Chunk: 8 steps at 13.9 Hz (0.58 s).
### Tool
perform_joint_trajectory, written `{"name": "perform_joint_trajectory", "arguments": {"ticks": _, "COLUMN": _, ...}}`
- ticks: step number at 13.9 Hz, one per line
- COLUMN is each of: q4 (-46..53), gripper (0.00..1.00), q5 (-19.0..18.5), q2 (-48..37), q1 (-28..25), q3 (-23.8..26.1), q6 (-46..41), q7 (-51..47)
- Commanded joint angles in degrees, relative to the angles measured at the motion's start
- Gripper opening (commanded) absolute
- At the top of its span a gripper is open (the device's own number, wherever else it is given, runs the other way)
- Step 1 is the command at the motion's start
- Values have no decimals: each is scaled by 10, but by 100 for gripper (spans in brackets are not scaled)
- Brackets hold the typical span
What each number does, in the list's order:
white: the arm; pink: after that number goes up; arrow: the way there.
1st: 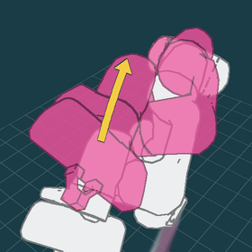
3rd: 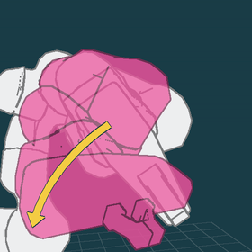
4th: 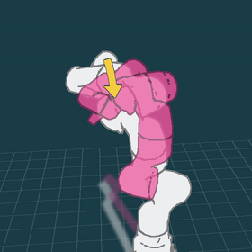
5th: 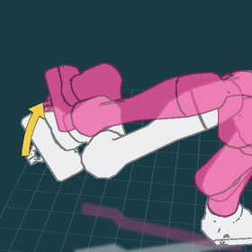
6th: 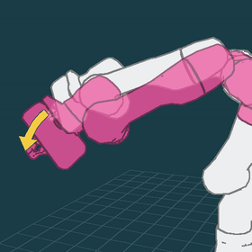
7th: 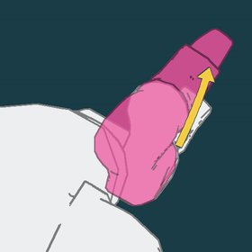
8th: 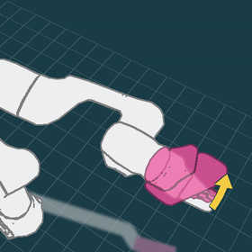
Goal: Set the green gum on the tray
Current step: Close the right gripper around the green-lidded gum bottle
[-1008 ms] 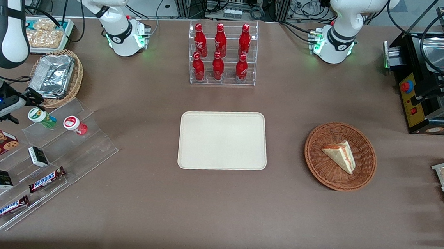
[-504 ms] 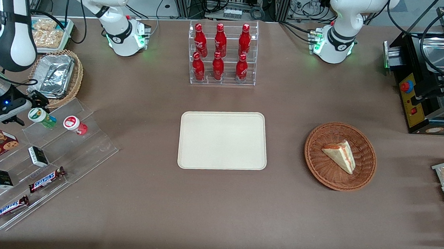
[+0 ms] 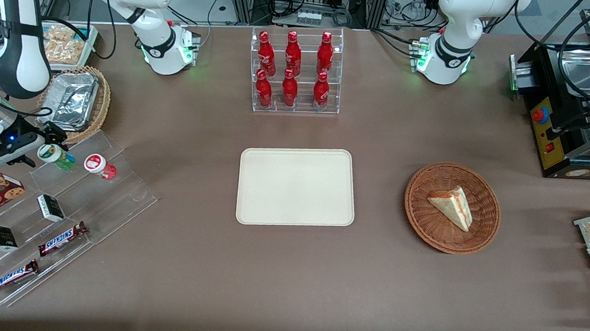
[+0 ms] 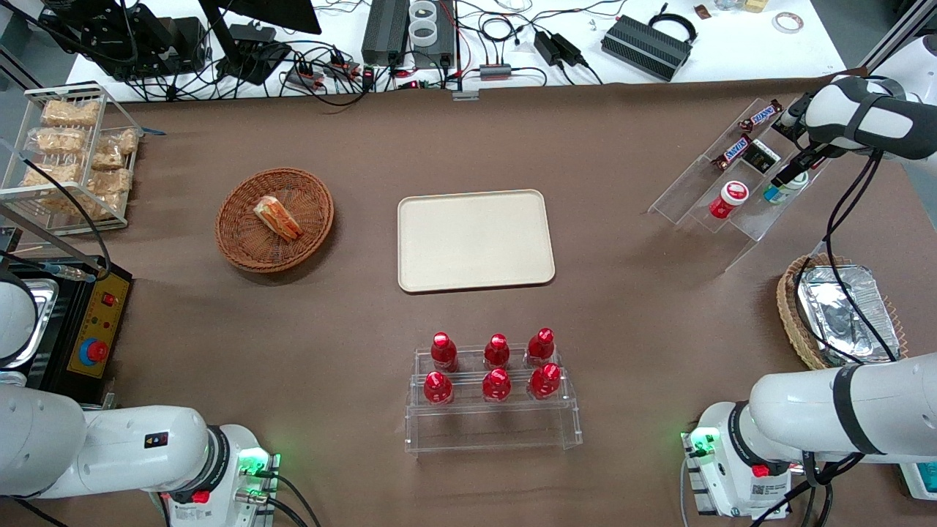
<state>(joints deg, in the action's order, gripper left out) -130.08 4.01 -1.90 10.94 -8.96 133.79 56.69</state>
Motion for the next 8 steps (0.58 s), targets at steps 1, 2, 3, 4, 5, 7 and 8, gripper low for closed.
{"name": "perform_joint_trajectory", "arguments": {"ticks": 1, "q4": -8, "gripper": 87, "q5": 15, "q2": -1, "q1": 1, "q3": -3, "q6": 15, "q7": 18}}
{"name": "perform_joint_trajectory", "arguments": {"ticks": 2, "q4": -8, "gripper": 65, "q5": 15, "q2": -1, "q1": 1, "q3": -3, "q6": 14, "q7": 18}}
{"name": "perform_joint_trajectory", "arguments": {"ticks": 3, "q4": -8, "gripper": 20, "q5": 15, "q2": -1, "q1": 1, "q3": -3, "q6": 13, "q7": 16}}
{"name": "perform_joint_trajectory", "arguments": {"ticks": 4, "q4": -8, "gripper": 0, "q5": 15, "q2": 0, "q1": 1, "q3": -3, "q6": 11, "q7": 11}}
{"name": "perform_joint_trajectory", "arguments": {"ticks": 5, "q4": -7, "gripper": 0, "q5": 15, "q2": -1, "q1": 0, "q3": -3, "q6": 7, "q7": 10}}
{"name": "perform_joint_trajectory", "arguments": {"ticks": 7, "q4": 0, "gripper": 0, "q5": 15, "q2": -8, "q1": -5, "q3": -2, "q6": -12, "q7": 8}}
{"name": "perform_joint_trajectory", "arguments": {"ticks": 8, "q4": 14, "gripper": 0, "q5": 15, "q2": -14, "q1": -7, "q3": 2, "q6": -36, "q7": 1}}
